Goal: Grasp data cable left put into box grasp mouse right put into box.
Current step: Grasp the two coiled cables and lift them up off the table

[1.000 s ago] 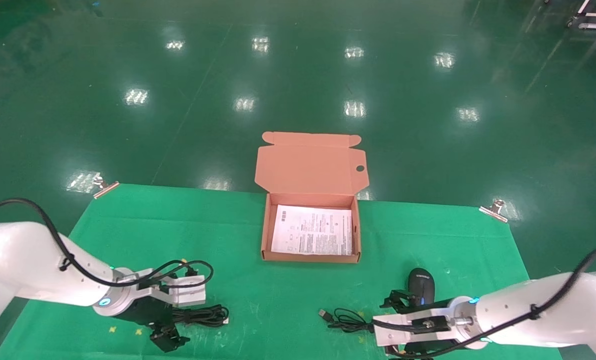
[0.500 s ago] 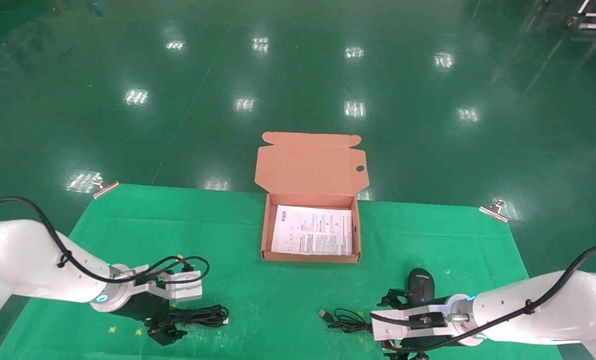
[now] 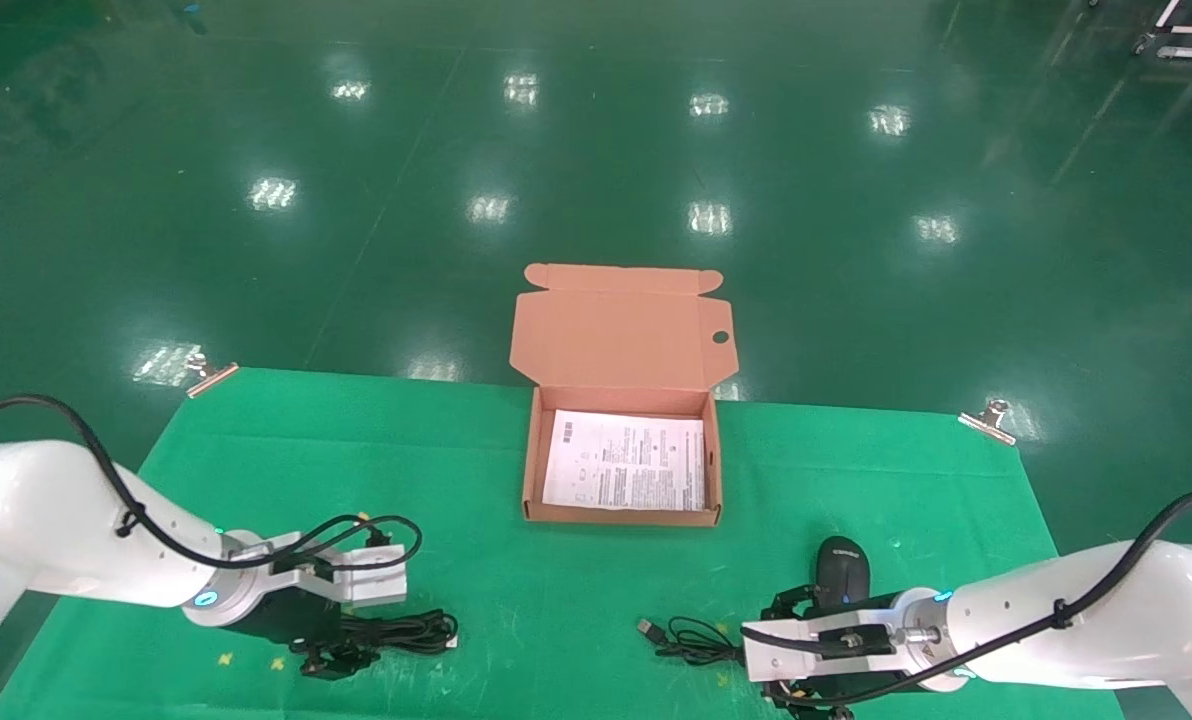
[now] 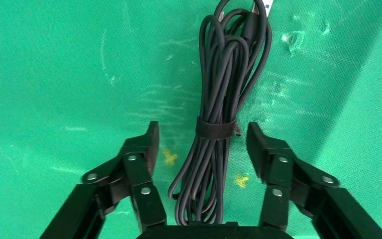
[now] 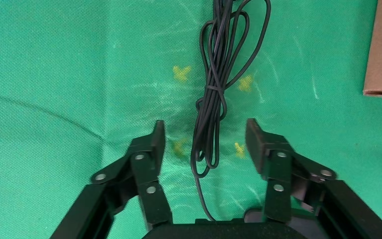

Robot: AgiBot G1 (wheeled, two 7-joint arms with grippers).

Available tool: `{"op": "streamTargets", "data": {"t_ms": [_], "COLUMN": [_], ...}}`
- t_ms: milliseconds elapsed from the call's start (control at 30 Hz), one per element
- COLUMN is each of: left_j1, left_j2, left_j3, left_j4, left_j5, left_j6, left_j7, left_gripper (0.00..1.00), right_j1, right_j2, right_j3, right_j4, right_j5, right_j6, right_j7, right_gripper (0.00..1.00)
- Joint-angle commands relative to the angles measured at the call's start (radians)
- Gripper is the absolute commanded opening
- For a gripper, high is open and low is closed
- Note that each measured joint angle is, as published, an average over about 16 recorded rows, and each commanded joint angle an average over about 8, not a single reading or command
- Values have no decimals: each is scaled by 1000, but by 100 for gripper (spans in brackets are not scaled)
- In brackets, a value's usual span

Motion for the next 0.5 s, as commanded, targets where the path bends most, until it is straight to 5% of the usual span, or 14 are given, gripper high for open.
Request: {"op": "streamTargets", "data": {"t_ms": [33,500], "left_j1": [0,1], "left_j2": [0,-1], "left_j3": [0,1], "left_j4": [-1,-5], "left_j5": [0,-1], "left_j6": [1,3], "left_j7": [0,-1], "left_gripper": [0,0], "right_j1": [0,-1], "right_j2": [1,2], "right_j3": [0,-1], "right_j4": [1,5], "right_j5": [0,-1], "right_j6": [-1,-2], "right_j7": [0,1], "right_gripper": [0,0]}}
